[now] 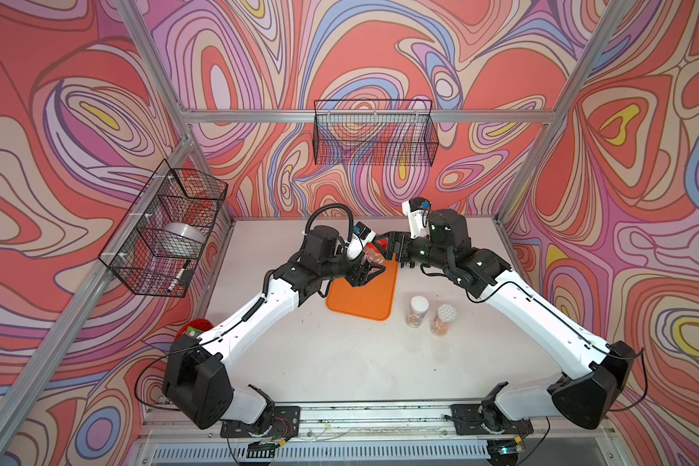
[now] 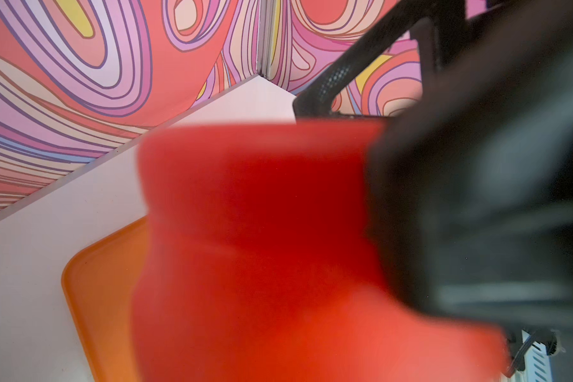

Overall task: Pour the candies out of the jar
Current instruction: Unscrew the lid from the jar.

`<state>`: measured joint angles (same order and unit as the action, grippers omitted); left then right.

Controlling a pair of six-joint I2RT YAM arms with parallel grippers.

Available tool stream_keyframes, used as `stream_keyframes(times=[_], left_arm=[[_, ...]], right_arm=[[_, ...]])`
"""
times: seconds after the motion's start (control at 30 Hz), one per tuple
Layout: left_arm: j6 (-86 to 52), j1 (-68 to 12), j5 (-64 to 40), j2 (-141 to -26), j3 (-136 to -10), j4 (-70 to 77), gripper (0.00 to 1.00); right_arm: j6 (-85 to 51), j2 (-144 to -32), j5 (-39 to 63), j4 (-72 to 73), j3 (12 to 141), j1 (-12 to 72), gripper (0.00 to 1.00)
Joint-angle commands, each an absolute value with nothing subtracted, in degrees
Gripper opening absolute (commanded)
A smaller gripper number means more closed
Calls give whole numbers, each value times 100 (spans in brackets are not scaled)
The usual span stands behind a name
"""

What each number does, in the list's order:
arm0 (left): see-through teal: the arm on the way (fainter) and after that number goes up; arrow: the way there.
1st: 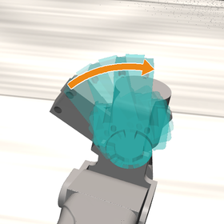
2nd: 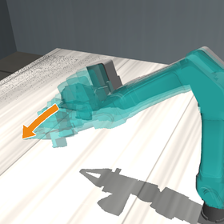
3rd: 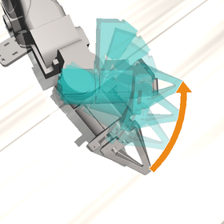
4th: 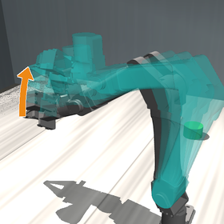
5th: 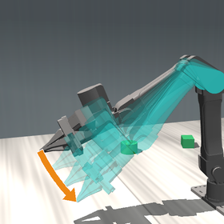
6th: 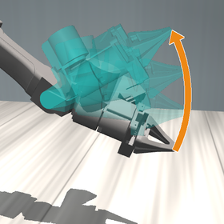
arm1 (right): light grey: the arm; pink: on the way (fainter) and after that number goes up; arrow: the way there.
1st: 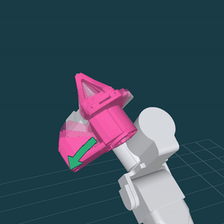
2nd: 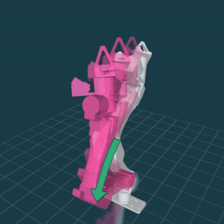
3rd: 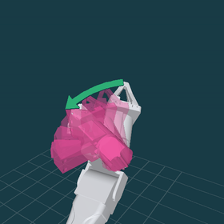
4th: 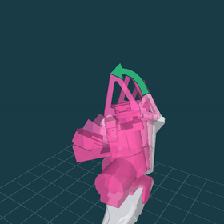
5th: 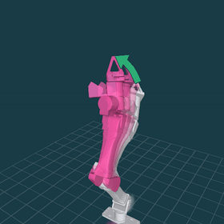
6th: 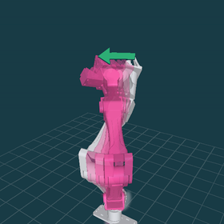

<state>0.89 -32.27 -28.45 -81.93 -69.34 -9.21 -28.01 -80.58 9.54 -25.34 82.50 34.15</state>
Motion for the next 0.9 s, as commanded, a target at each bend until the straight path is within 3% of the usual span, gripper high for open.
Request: stream_keyframes(times=[0.0, 0.23, 0.43, 0.7, 0.87], left_arm=[[217, -3252, -3041, -7850, -6918, -495, 0], [211, -3252, -3098, -7794, -6882, -464, 0], [174, -3252, -3215, -7838, -6917, -444, 0], [158, -3255, -3216, -7853, -6935, -458, 0], [185, -3252, -3368, -7857, -6943, -466, 0]], right_arm=[[-2873, -8010, 453, -2941, 8208, 3245, 79], [-2989, -8045, 935, -2811, 8197, 3155, 77], [-3196, -8239, 1705, -2353, 8152, 3155, 83], [-3552, -8381, 1758, -1965, 7972, 3155, 84], [-3299, -8322, 1834, -1952, 7972, 3155, 63]])
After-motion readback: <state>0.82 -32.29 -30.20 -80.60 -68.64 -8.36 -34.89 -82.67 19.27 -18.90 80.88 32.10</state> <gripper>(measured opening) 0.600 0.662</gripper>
